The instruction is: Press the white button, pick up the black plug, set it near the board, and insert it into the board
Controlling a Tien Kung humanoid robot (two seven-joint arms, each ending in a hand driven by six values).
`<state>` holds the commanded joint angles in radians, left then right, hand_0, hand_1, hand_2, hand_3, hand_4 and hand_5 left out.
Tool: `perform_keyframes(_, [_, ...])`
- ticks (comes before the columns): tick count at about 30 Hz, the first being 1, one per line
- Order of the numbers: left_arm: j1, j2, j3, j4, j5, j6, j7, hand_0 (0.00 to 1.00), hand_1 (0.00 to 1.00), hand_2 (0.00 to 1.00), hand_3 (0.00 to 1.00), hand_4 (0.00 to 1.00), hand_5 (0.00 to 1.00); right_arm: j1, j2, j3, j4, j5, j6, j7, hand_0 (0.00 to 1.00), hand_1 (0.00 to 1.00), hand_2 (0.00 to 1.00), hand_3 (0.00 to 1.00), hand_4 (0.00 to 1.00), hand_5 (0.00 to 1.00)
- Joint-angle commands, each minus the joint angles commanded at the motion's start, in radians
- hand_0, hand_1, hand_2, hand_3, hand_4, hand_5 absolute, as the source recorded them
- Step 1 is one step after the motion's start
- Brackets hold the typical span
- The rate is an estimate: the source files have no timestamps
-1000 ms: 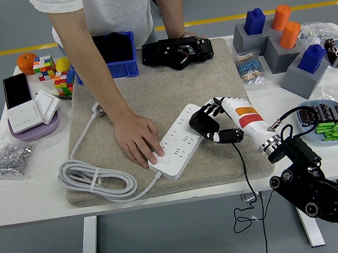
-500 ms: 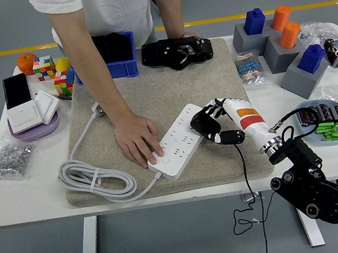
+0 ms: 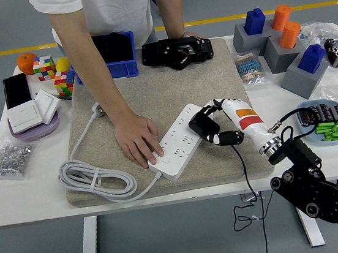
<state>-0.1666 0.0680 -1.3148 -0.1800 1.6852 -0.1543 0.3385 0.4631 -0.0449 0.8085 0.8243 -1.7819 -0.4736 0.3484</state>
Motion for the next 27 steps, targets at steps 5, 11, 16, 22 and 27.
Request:
perform_keyframes(5, [0.001, -0.001, -0.001, 0.000, 0.000, 0.000, 0.001, 0.699, 0.669, 0.646, 0.648, 0.557, 0.173, 0.000, 0.001, 0.001, 0.000, -0.002, -0.001, 0.000, 0.734, 0.702, 0.664, 0.698, 0.998, 0.230])
perform_keyframes(11, [0.001, -0.001, -0.001, 0.000, 0.001, 0.000, 0.000, 0.699, 0.669, 0.646, 0.648, 0.557, 0.173, 0.000, 0.000, 0.004, 0.000, -0.004, 0.000, -0.001, 0.736, 0.703, 0.668, 0.698, 0.998, 0.230])
perform_keyframes(16, [0.001, -0.003, -0.001, 0.000, -0.001, 0.000, 0.000, 0.699, 0.669, 0.646, 0.648, 0.557, 0.172, -0.001, 0.000, 0.008, 0.002, -0.004, 0.000, 0.000, 0.735, 0.702, 0.670, 0.696, 0.998, 0.229])
perform_keyframes(22, [0.001, -0.004, -0.005, 0.000, 0.001, 0.001, 0.000, 0.699, 0.668, 0.646, 0.648, 0.558, 0.173, -0.004, -0.003, 0.015, 0.014, -0.003, 0.002, -0.001, 0.738, 0.704, 0.672, 0.695, 0.998, 0.231])
perform_keyframes(27, [0.004, -0.006, -0.005, 0.000, -0.005, 0.002, 0.000, 0.699, 0.669, 0.646, 0.648, 0.558, 0.173, -0.012, -0.009, 0.027, 0.044, -0.004, 0.005, -0.005, 0.743, 0.704, 0.671, 0.695, 0.998, 0.234])
